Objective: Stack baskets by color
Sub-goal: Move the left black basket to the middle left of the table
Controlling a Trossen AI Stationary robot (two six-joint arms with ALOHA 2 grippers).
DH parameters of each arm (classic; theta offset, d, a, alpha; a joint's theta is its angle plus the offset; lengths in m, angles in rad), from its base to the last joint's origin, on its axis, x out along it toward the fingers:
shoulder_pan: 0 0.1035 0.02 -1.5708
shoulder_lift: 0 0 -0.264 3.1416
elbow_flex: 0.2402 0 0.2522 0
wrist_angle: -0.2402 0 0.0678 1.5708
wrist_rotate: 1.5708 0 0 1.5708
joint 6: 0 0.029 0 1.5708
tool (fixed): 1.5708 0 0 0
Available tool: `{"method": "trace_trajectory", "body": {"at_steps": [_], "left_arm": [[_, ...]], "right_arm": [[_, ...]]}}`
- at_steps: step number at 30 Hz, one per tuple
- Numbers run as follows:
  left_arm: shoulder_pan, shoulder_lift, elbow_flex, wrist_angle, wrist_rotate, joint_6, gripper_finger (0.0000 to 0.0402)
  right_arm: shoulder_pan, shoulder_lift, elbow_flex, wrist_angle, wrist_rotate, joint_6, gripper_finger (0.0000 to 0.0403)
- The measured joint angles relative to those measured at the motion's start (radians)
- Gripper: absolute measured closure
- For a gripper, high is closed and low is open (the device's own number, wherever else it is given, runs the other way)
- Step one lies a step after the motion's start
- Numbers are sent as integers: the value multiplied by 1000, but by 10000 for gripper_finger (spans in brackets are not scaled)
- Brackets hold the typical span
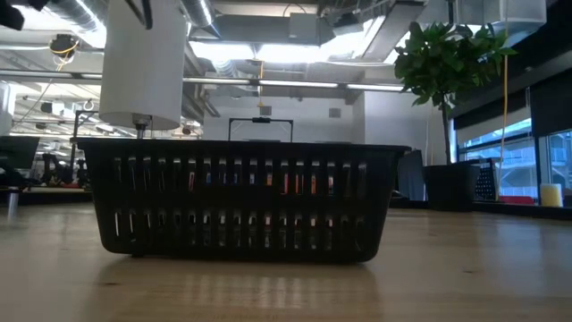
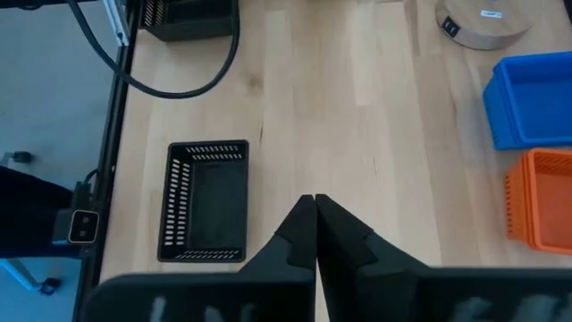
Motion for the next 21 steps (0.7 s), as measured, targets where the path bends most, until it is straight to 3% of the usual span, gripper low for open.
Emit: {"method": "trace_trajectory", "body": {"at_steps": [7,21], "left_arm": [[-11,69,0,41,-2,-2,291],[-49,67,-108,88,-4,-18,291]], "right_arm": [[7,0,0,-1,-25,3,403],[7,0,0,-6,-65,2,403]]}}
